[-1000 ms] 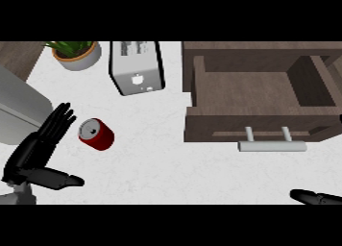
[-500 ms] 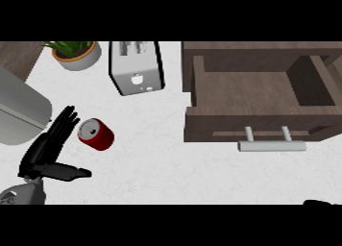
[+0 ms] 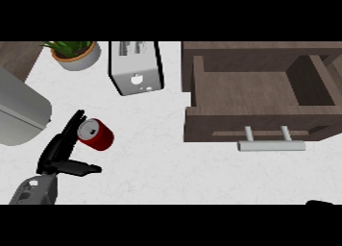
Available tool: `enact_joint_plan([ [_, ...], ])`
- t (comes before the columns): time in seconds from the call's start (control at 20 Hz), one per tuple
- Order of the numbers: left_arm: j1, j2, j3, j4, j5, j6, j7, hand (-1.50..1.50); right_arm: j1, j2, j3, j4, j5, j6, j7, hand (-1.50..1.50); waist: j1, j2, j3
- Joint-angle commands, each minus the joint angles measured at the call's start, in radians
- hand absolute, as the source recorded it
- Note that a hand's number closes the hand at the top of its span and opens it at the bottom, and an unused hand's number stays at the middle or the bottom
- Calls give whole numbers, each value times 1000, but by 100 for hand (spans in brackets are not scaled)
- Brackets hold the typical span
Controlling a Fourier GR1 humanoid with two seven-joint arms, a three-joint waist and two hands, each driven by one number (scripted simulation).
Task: Pick up the can, place it into the drawer and close the drawer
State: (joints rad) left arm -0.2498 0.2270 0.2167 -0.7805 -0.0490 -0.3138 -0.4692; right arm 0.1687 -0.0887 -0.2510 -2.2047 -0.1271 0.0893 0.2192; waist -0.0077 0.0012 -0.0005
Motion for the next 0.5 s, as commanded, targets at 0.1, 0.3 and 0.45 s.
enact_joint_plan([
  [0.1, -154, 44, 40, 237, -5, 10, -60, -150, -39, -47, -78, 8, -63, 22, 53, -150, -3, 1, 0],
  [0.3, -222, 66, 61, 469, -43, 43, -213, -150, 9, -4, -39, -9, -26, 33, -2, -150, -13, 4, -1],
  [0.45, -241, 16, 39, 465, -54, 85, -231, -150, -38, 50, 63, 8, 89, -24, 12, -150, -5, 3, -1],
])
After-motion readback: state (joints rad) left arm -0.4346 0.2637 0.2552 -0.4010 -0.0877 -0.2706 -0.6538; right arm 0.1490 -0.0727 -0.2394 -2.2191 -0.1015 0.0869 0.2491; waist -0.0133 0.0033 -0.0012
